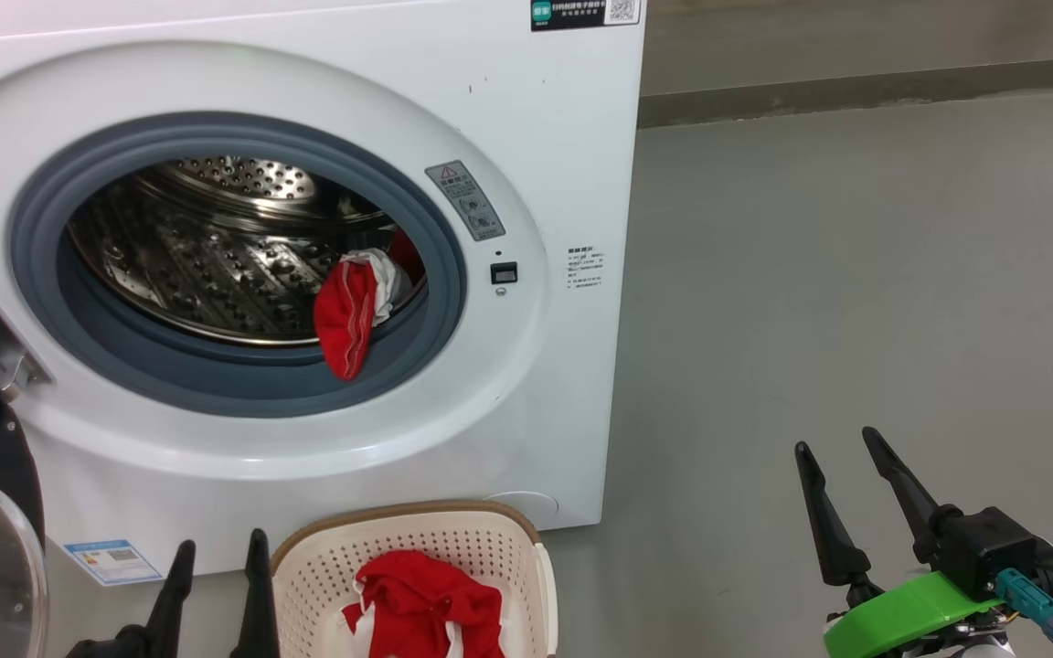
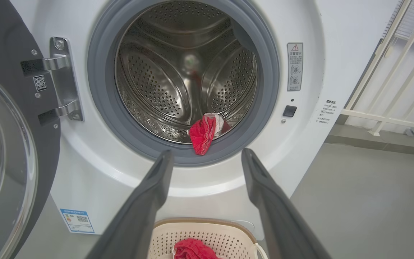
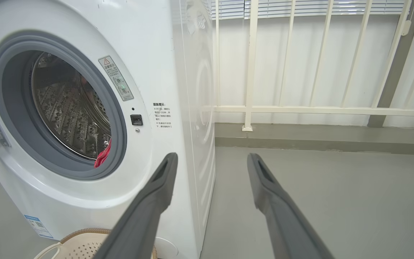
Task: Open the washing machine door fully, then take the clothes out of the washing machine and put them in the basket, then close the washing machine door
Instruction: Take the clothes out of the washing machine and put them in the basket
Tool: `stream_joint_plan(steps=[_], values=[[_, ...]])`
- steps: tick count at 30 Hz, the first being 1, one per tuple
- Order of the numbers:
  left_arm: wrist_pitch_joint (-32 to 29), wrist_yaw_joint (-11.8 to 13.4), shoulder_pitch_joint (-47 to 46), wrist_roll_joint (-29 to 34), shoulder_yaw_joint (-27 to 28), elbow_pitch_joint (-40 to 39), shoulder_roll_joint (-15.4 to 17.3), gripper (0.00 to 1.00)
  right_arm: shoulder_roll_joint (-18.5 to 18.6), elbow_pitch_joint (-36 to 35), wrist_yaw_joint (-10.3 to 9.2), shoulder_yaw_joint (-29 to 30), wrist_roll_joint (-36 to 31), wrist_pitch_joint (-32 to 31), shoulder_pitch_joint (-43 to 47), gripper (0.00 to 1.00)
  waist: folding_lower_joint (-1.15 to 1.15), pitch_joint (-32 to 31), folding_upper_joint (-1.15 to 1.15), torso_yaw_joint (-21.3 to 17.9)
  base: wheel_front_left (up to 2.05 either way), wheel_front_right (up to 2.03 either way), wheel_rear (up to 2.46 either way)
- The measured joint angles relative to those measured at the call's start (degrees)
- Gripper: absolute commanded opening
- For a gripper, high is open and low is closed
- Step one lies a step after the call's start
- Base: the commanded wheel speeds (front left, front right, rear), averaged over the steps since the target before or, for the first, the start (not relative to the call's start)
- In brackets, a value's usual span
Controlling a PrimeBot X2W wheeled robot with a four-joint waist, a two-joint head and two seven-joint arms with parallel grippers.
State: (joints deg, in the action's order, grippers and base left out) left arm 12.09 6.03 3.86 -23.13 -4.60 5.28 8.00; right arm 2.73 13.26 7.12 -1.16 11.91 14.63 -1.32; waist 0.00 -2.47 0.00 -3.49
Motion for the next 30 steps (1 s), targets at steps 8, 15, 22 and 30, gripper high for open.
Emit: stream_joint_plan(steps=[8, 15, 22, 30], values=[[-0.49, 0.58, 0.0, 0.47, -1.08, -0.56, 0.14, 1.0, -0.02, -0.05, 0.0, -0.08, 0.0, 0.0, 0.01, 1.0, 0.0, 0.43, 0.0, 0.03, 0.0, 0.0, 0.0], [-0.51, 1.08, 0.19, 0.65, -1.19, -0.89, 0.29, 1.0, -0.02, -0.02, 0.0, -0.21, 0.01, 0.0, 0.02, 1.0, 0.0, 0.25, 0.0, 0.05, 0.0, 0.0, 0.0], [-0.76, 1.09, 0.96, 0.37, -1.24, -1.1, 0.35, 1.0, -0.02, 0.23, 0.0, -0.36, 0.01, 0.0, 0.05, 1.0, 0.0, 0.16, 0.0, 0.48, 0.0, 0.0, 0.0], [-1.0, 1.08, 0.81, -0.02, -1.56, -0.86, 0.48, 1.0, -0.03, 0.18, 0.0, -1.25, 0.0, 0.0, 0.05, 1.0, 0.0, 1.37, 0.0, 1.17, 0.0, 0.0, 0.0]])
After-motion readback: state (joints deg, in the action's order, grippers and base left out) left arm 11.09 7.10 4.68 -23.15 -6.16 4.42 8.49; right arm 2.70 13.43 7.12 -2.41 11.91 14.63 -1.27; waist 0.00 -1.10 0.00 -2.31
